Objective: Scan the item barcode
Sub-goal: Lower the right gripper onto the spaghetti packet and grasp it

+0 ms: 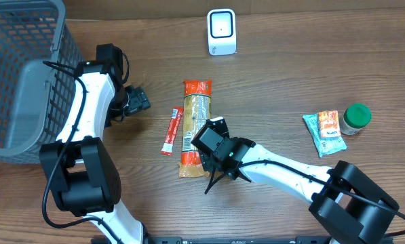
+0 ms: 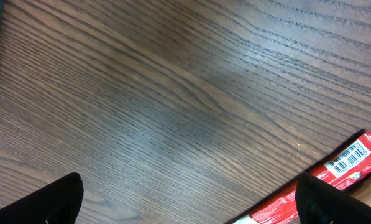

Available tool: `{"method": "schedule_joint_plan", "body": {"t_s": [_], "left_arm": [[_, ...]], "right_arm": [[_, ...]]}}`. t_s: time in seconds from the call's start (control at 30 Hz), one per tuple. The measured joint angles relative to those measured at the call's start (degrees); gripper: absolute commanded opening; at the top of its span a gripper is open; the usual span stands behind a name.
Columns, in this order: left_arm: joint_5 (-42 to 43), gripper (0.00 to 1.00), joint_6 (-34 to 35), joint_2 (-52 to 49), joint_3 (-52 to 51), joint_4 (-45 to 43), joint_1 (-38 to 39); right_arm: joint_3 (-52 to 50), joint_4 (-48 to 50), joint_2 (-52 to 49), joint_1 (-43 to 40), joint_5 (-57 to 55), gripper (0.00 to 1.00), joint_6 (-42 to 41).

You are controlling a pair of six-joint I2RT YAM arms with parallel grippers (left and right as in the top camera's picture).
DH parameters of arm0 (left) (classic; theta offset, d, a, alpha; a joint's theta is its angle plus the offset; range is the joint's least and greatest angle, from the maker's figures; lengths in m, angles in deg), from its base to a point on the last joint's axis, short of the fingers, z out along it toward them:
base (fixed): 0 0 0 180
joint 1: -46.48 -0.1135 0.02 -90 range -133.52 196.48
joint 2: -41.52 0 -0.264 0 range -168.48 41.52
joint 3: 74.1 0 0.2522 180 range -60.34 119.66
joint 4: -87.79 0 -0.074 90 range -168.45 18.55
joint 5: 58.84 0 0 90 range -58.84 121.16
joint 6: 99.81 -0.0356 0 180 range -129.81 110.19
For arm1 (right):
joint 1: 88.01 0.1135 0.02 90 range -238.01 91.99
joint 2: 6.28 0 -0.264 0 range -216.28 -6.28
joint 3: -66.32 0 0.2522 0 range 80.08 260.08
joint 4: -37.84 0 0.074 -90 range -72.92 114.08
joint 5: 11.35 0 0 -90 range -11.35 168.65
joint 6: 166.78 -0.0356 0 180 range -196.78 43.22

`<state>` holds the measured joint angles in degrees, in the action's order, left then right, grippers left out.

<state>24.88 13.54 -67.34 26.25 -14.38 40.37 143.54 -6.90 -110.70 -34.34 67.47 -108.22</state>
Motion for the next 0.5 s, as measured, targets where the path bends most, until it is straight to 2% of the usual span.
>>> {"method": "schedule_joint_plan", "body": {"t_s": [0.07,0.17,0.27,0.37,0.5], "left_arm": [[0.0,1.00,0.0,0.0,0.0,0.0,0.0],[0.0,1.00,0.0,0.0,0.0,0.0,0.0],[0.0,1.00,0.0,0.0,0.0,0.0,0.0],[0.0,1.00,0.0,0.0,0.0,0.0,0.0],[0.0,1.00,0.0,0.0,0.0,0.0,0.0]], "right_arm": [[0.9,-3.2,0.0,-0.8,0.0,0.73,0.1],[2.1,-5.4,0.0,-2.6,2.6,0.58,0.0],[5.4,-5.7,-0.3,-5.6,8.9,0.51,0.3],[9.8,-5.3,-0.3,-7.4,11.4,0.52,-0.1],[13.2,-4.0,-0.3,-7.1,12.7,0.59,-0.6]]}}
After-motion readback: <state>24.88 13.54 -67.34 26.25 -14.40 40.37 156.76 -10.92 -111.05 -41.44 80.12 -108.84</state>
